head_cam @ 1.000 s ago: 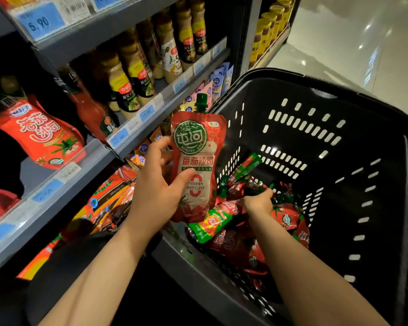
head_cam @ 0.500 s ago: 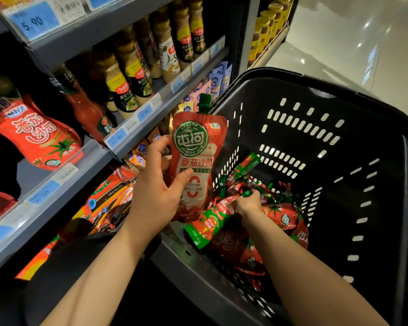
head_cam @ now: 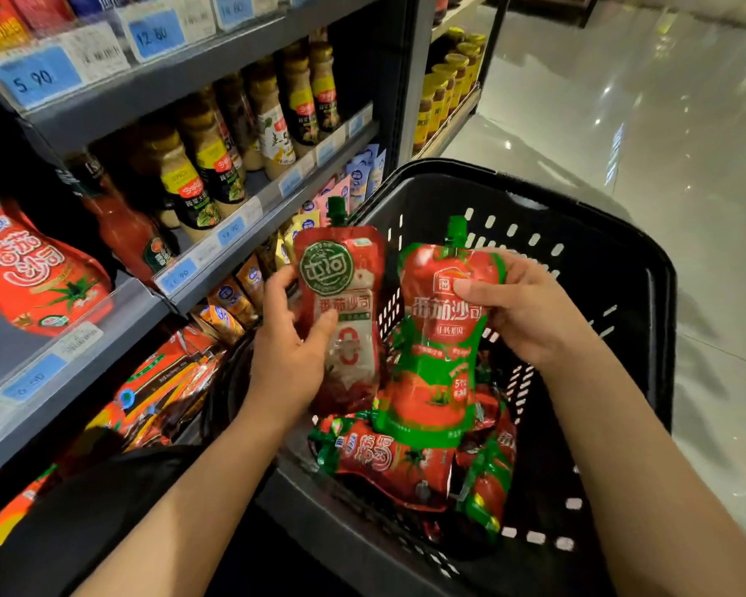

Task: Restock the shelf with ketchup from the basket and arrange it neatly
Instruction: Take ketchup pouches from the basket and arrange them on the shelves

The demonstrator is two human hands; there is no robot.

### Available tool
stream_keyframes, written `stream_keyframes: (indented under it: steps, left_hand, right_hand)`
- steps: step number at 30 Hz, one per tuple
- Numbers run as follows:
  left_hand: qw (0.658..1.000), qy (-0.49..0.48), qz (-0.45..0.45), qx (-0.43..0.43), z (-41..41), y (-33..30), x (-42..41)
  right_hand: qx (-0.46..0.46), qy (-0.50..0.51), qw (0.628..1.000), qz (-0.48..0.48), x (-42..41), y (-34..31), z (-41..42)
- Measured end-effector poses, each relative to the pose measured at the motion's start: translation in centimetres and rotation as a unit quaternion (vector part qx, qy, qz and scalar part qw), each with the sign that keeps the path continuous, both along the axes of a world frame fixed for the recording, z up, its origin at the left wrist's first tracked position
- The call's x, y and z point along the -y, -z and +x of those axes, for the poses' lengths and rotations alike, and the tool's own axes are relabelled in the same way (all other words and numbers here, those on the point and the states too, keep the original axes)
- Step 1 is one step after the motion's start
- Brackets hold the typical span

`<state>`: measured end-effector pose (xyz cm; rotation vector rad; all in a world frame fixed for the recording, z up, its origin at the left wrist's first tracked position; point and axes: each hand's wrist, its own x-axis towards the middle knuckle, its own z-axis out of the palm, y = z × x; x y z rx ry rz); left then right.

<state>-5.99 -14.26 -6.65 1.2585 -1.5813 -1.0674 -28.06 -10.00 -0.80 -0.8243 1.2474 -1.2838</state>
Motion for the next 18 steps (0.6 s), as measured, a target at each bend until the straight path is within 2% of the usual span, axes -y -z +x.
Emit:
stream_keyframes:
  steps: [3, 8, 11, 14, 18]
  left_hand:
    - [0.999, 0.015, 0.034, -0.033, 0.1, -0.5, 0.0]
    - [0.98, 0.026, 0.118, -0.156, 0.0, -1.1, 0.3]
    - [0.979, 0.061, 0.132, -0.141, 0.3, -1.2, 0.2]
    - [0.993, 0.044, 0.08, -0.073, 0.5, -1.0, 0.2]
    - [0.998, 0.023, 0.027, -0.057, 0.7, -0.4, 0.4]
  right_hand:
    - [0.066, 0.046, 0.997, -0.018, 0.5, -0.6, 1.4]
    - [0.107, 0.106, 0.988, 0.035, 2.7, 0.9, 6.8]
    - [0.119, 0.14, 0.983, 0.013, 3.4, 1.6, 8.8]
    - [0.138, 0.135, 0.981, -0.001, 3.7, 1.9, 9.4]
    - [0.063, 0.076, 0.995, -0.023, 3.7, 2.1, 8.3]
